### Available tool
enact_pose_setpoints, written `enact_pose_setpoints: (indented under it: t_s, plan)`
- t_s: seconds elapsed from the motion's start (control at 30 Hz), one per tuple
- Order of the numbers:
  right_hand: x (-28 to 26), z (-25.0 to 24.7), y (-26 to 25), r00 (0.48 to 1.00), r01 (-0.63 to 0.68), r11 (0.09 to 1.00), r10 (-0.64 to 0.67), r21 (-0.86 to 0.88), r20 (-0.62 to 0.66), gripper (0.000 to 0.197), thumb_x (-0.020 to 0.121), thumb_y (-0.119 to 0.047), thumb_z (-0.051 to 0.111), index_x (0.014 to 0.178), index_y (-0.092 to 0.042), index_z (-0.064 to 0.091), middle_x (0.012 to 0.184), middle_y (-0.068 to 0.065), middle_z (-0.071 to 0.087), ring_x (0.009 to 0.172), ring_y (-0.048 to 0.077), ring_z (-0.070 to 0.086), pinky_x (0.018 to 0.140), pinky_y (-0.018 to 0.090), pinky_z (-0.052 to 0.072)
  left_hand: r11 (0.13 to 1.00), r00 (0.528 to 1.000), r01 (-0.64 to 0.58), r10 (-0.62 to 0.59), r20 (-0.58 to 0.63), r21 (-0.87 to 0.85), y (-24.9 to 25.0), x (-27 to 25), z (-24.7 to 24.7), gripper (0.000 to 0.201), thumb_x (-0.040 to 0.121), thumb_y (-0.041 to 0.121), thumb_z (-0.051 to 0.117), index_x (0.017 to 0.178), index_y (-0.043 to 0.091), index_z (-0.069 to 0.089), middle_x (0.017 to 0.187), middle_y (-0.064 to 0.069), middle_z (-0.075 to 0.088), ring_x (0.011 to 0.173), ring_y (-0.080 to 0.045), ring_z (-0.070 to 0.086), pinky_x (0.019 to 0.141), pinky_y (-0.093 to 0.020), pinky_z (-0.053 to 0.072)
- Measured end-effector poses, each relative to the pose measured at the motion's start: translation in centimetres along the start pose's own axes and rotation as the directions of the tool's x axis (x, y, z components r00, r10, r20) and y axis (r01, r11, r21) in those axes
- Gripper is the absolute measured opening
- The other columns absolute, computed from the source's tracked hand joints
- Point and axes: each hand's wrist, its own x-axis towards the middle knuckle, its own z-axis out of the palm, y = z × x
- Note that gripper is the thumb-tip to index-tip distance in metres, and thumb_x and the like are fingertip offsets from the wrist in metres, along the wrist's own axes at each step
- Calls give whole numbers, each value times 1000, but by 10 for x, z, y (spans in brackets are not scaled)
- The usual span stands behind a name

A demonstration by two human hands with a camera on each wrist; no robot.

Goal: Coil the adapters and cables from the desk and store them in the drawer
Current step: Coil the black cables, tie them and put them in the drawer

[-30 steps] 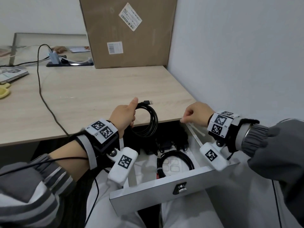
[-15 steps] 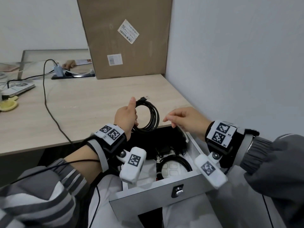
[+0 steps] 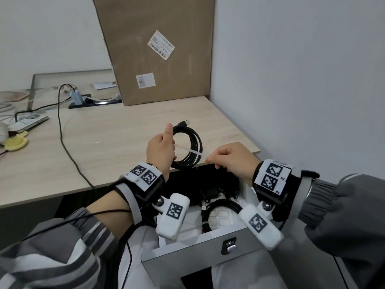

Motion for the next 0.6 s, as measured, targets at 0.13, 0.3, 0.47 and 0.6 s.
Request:
enact_pose_setpoints:
  t_s: [0.13, 0.3, 0.47, 0.6]
  plan:
    - [2, -3, 3, 999, 19, 1000, -19, -7, -40, 8, 85, -16, 68, 88, -17, 76, 52, -17, 59, 46, -3, 50, 47, 7, 36, 1000, 999, 16, -16, -32, -4, -3, 4, -5, 48, 97, 48, 43, 71, 10, 55, 56, -1, 41, 48, -17, 39, 52, -28, 38]
    - [6, 3, 3, 995, 31, 996, -22, 84, -100, 3, 82, -17, 73, 83, -15, 75, 64, -16, 65, 50, -11, 52, 50, 6, 35, 1000, 1000, 22, -22, -14, -10, -3, 2, -2, 47, 97, 47, 43, 71, 10, 55, 54, 0, 41, 48, -17, 39, 53, -29, 39]
    - [9, 10, -5, 991, -42, 972, 69, 229, -111, 9, 80, -15, 74, 73, -15, 70, 53, -14, 56, 44, -1, 44, 41, 9, 31, 1000, 999, 4, -4, 35, -12, 1, -2, 3, 46, 98, 47, 43, 73, 10, 53, 52, 2, 40, 47, -15, 39, 51, -27, 39]
    - [13, 19, -24, 992, -43, 932, 84, 360, -97, 12, 83, -12, 71, 72, -12, 66, 58, -3, 50, 47, 6, 38, 37, 13, 30, 1000, 992, -8, 8, 125, -4, 4, -7, 10, 47, 98, 47, 41, 73, 10, 53, 43, 8, 39, 41, -10, 38, 49, -24, 38]
